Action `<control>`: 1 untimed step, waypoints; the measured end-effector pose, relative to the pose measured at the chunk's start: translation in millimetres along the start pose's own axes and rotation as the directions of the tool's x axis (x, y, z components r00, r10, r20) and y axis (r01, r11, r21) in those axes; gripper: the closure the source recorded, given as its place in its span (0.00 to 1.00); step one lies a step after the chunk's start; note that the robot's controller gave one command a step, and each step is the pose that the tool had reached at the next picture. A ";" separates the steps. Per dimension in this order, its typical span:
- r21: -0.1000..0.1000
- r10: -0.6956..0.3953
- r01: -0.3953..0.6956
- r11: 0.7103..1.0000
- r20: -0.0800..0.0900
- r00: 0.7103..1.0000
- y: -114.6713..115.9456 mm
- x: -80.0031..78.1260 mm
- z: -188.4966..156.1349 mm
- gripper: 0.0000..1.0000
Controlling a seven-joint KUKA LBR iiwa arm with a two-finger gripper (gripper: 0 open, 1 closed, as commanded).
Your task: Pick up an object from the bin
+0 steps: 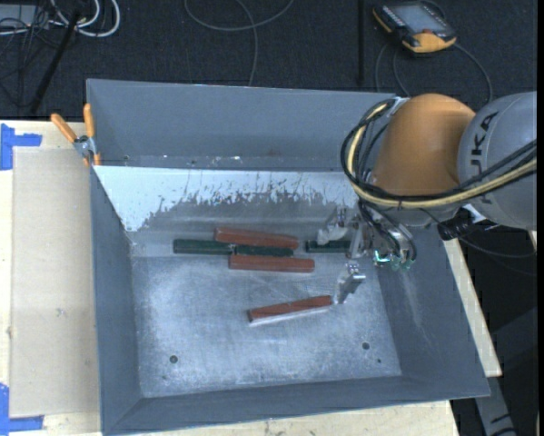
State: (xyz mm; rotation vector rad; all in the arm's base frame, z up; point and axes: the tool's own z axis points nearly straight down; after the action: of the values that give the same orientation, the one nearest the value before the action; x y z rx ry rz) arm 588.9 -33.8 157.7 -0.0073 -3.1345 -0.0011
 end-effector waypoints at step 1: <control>0.000 -0.001 0.001 1.000 0.006 1.000 0.0 -1.6 -3.2 0.00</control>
Offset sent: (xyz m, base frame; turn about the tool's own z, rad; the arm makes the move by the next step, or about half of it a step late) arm -0.0194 0.0278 -0.0877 -0.1503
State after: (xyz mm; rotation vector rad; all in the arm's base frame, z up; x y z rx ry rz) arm 590.5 -33.8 160.8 -0.0063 -3.1407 -0.0004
